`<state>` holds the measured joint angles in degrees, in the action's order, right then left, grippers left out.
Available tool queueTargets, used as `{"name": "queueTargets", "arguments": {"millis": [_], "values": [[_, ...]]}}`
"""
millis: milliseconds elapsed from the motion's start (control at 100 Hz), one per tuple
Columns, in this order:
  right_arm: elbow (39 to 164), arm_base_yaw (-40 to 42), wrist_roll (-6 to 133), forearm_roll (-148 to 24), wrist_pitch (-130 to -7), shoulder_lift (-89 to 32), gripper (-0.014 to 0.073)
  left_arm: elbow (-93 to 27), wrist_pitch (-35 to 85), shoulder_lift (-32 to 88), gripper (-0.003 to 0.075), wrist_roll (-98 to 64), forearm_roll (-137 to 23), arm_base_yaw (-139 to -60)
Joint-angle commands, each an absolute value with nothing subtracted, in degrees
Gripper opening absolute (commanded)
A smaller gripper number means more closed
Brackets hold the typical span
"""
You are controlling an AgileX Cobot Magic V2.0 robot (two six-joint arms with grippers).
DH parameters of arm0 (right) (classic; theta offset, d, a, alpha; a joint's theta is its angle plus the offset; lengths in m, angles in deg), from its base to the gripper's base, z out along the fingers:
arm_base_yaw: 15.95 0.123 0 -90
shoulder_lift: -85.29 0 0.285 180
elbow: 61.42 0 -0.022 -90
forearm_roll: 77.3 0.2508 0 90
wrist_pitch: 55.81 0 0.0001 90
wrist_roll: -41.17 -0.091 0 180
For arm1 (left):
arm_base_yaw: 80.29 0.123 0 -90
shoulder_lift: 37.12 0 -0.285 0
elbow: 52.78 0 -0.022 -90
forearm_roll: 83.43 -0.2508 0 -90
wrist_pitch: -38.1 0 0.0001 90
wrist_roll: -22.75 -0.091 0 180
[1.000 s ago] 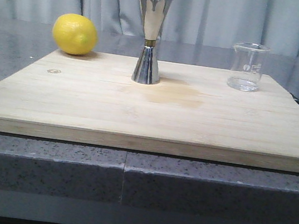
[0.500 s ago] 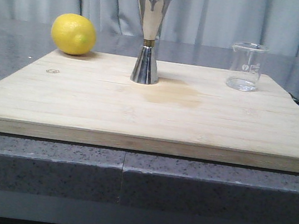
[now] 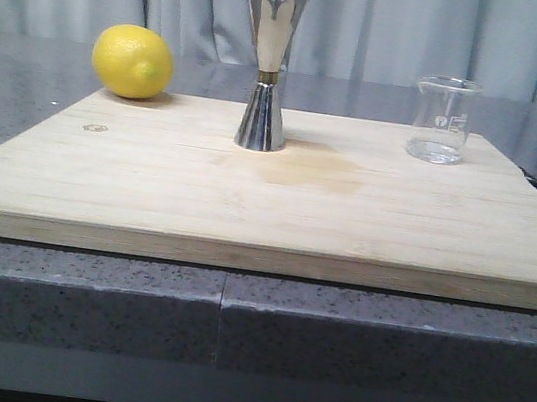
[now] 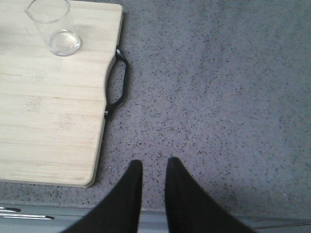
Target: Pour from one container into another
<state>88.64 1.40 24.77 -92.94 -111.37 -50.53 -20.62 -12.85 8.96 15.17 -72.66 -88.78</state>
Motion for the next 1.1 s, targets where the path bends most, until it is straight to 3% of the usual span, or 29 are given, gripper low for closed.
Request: {"name": "queueTargets", "arguments": {"millis": [0,140,740,900,1090], "values": [[90.4,1.1,24.6,-94.9,-107.8,-50.7,0.0015,-22.1,-8.7,9.2,0.0065,15.5,-71.2,-88.7],[90.4,1.1,24.6,-95.5,-107.5,-50.7,-0.0010,-22.1,-8.7,9.2,-0.0022,15.5,-71.2,-88.7],[90.4,1.1,24.6,-95.5,-107.6,-50.7,-0.0010,-21.6,-8.3,8.7,-0.0021,15.5,-72.1,-88.7],[90.4,1.1,24.6,-95.5,-107.6,-50.7,-0.0010,-13.0,2.2,-0.1,-0.0021,14.3,-75.5,-85.3],[90.4,1.1,24.6,-95.5,-107.6,-50.7,-0.0010,6.2,22.4,-15.5,-0.0021,14.3,-76.4,-80.5]]}}
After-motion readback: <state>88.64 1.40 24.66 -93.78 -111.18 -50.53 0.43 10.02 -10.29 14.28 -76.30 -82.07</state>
